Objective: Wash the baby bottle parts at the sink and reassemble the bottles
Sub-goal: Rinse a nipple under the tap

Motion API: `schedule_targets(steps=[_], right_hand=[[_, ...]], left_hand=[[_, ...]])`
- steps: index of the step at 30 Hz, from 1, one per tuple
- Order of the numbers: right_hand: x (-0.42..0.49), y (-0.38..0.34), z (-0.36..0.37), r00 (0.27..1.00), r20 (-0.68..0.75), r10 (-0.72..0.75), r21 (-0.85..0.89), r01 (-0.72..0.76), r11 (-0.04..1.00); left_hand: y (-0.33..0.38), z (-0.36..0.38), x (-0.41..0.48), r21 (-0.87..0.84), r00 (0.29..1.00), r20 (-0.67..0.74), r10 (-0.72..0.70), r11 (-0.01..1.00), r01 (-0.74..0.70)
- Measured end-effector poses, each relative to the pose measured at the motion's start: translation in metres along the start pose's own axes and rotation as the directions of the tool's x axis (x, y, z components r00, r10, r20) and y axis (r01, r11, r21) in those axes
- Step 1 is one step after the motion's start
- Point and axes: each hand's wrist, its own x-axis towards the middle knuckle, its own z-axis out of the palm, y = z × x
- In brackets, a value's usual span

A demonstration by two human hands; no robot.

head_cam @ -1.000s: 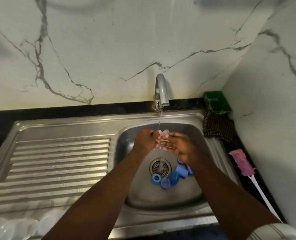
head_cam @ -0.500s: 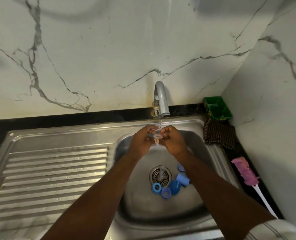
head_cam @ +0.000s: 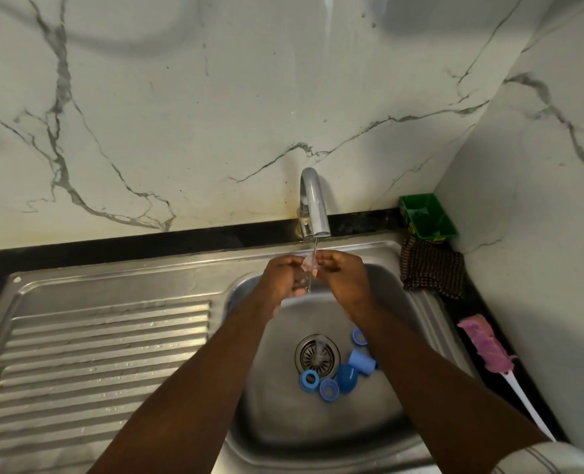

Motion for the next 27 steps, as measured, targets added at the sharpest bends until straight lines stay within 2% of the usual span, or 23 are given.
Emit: schedule_targets(steps=[3,9,13,19,23,27], right_hand=[[-0.003,0.003,0.003,1.0,-0.02,-0.023,-0.111,0.02,0.994],[-0.01,0.001,0.007,0.996,0.062,-0.062,-0.181,0.073,0.981],[-0.012,-0.007,0.007,0.992,0.054,-0.117,-0.26,0.127,0.957],[-0.007,-0.012,0.002,0.981,-0.04,-0.191,-0.324,0.168,0.931],[-0.008,-0.01,0.001,0.984,-0.006,-0.179,-0.349,0.165,0.922],[-0.011,-0.003,0.0,0.981,-0.006,-0.193,-0.339,0.179,0.923]], left_hand=[[-0.007,0.001,-0.009,-0.096,0.997,0.064,-0.034,0.995,0.04],[-0.012,0.005,-0.012,-0.258,0.997,0.005,-0.081,0.963,0.08],[-0.013,0.003,-0.014,-0.417,0.99,0.008,-0.143,0.899,0.134],[-0.004,0.006,-0.018,-0.611,0.974,0.125,-0.191,0.758,0.227],[-0.011,0.01,-0.017,-0.593,0.978,0.097,-0.185,0.778,0.206],[-0.016,0.013,-0.02,-0.505,0.956,0.141,-0.258,0.812,0.293]])
